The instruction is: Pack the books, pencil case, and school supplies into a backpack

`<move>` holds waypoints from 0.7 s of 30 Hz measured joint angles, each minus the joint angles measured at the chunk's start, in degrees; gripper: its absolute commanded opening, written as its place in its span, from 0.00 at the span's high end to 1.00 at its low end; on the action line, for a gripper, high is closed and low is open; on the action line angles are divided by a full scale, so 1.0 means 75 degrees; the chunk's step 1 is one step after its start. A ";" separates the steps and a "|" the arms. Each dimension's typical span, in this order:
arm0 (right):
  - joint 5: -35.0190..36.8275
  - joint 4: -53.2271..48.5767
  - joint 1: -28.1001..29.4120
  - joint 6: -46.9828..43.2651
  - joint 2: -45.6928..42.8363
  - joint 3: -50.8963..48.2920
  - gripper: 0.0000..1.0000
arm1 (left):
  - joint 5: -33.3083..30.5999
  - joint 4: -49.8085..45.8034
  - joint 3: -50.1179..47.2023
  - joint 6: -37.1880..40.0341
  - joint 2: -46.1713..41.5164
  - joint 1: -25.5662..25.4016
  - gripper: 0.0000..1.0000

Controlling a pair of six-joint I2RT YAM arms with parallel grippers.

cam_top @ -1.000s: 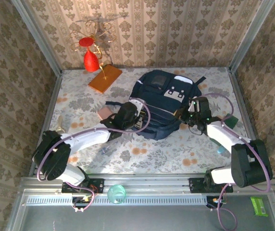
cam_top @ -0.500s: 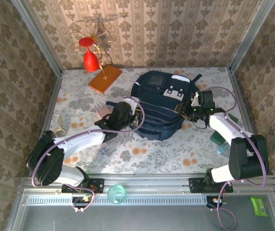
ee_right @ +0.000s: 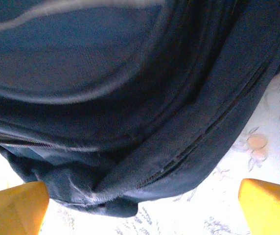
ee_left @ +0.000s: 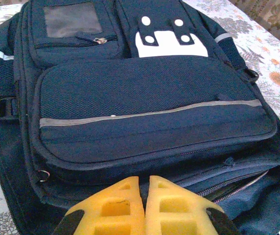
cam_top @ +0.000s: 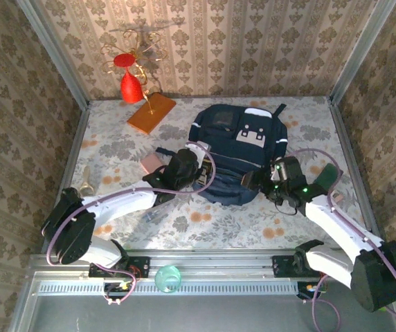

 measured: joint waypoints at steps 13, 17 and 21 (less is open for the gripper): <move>0.0495 0.1148 -0.0023 0.0434 0.0612 -0.0245 0.83 | -0.0099 0.0026 0.0012 0.0003 0.0035 -0.0181 1.00; 0.0425 0.1070 -0.0662 0.0175 0.0554 -0.0259 0.89 | -0.0102 0.0070 -0.0061 0.0058 0.0023 -0.0254 1.00; 0.0300 0.0784 -0.1416 -0.0163 0.0184 -0.0259 0.92 | -0.0099 0.0076 -0.0335 0.0143 -0.0207 -0.0140 1.00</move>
